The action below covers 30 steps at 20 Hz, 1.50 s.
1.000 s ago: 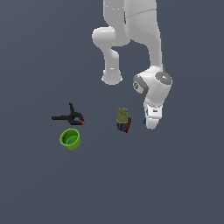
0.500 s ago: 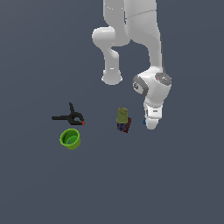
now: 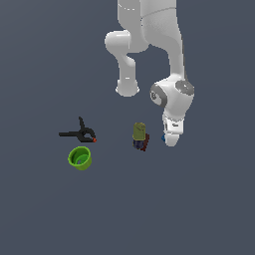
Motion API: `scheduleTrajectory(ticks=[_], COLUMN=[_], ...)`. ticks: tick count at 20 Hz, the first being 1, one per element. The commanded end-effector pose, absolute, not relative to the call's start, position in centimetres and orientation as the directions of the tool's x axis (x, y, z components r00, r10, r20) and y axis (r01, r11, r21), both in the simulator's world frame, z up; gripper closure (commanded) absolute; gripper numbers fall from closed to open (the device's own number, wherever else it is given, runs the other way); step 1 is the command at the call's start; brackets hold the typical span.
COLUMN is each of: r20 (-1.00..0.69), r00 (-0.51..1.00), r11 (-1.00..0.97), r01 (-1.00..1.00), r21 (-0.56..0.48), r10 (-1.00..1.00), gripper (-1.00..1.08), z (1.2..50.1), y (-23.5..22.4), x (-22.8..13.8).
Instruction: Pick up a designated object from a clutter of objects.
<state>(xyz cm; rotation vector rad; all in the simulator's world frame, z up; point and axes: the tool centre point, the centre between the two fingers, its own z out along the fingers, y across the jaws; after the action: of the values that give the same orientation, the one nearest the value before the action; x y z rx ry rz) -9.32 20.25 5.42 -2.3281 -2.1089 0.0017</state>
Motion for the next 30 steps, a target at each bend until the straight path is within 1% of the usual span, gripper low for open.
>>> scheduleTrajectory(ticks=[1, 12, 22, 30], r20=[-0.001, -0.001, 0.006, 0.009], r00=[0.099, 0.098, 0.097, 0.097], r11=[-0.099, -0.098, -0.097, -0.097], r01=[0.995, 0.995, 0.995, 0.995], r21=[0.0, 0.0, -0.001, -0.001], r10=[0.995, 0.995, 0.995, 0.995], gripper=[1.08, 1.08, 1.08, 1.08], z=[6.1, 12.0, 19.6, 26.6], y=[19.7, 15.0, 9.1, 3.5], x=[-9.3, -9.5, -9.7, -9.9])
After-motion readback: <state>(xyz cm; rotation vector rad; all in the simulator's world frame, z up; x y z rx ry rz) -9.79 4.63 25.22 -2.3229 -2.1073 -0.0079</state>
